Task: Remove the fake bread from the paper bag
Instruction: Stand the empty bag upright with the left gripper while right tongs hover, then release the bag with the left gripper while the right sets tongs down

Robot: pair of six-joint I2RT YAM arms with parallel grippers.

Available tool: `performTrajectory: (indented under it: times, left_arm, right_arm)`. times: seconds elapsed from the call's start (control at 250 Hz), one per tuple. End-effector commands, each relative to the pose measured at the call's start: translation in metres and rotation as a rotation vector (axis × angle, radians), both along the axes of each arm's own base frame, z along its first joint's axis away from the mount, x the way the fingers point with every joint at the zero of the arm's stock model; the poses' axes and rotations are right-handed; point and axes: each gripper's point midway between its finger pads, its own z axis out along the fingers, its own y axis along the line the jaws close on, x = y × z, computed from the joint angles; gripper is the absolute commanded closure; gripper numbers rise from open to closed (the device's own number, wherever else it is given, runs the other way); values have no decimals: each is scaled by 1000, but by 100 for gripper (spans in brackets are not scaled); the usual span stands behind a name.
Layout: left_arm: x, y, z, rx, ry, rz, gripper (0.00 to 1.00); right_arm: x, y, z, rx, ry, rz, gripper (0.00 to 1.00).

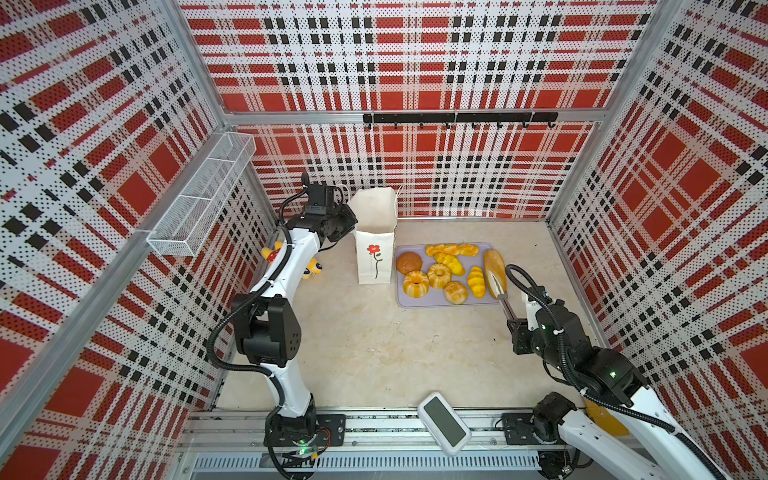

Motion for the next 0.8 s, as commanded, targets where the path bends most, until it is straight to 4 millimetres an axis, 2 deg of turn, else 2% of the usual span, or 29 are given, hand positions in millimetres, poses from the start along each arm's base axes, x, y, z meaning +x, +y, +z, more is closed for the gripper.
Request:
performTrajectory:
  times: [0.0, 0.072, 0.156, 0.18, 0.196, 0.328, 0.388, 0.424, 0.496, 0.672, 0.796]
  left_arm:
    - [7, -3, 13, 10, -51, -23, 84]
    - [7, -3, 9, 25, -38, -32, 69]
    - [5, -2, 5, 46, -21, -45, 57]
    - [5, -1, 3, 53, -15, -48, 47]
    - [4, -1, 3, 58, -12, -50, 45]
    - [-1, 2, 5, 102, -7, -66, 34]
    - [-4, 7, 7, 122, -1, -55, 25]
    - [-6, 8, 9, 125, 4, -53, 15]
    - [-9, 7, 13, 114, 12, -69, 0]
    - [-21, 15, 30, 153, -5, -61, 1]
    - [-37, 25, 48, 202, -49, -37, 1]
  right_arm:
    - [8, 3, 9, 3, -41, 3, 88]
    - [8, 4, 8, 1, -33, 7, 88]
    - [8, 4, 9, -1, -36, 8, 87]
    - [8, 3, 10, -2, -38, 7, 87]
    - [8, 3, 10, -3, -38, 8, 87]
    - [8, 2, 14, -4, -43, 7, 87]
    - [8, 2, 16, -3, -46, 7, 87]
    - [9, 3, 18, -2, -48, 7, 87]
    - [10, 5, 20, 7, -52, 13, 85]
    - [26, 16, 23, -10, -8, 24, 81]
    - [56, 22, 22, 11, 48, 33, 87]
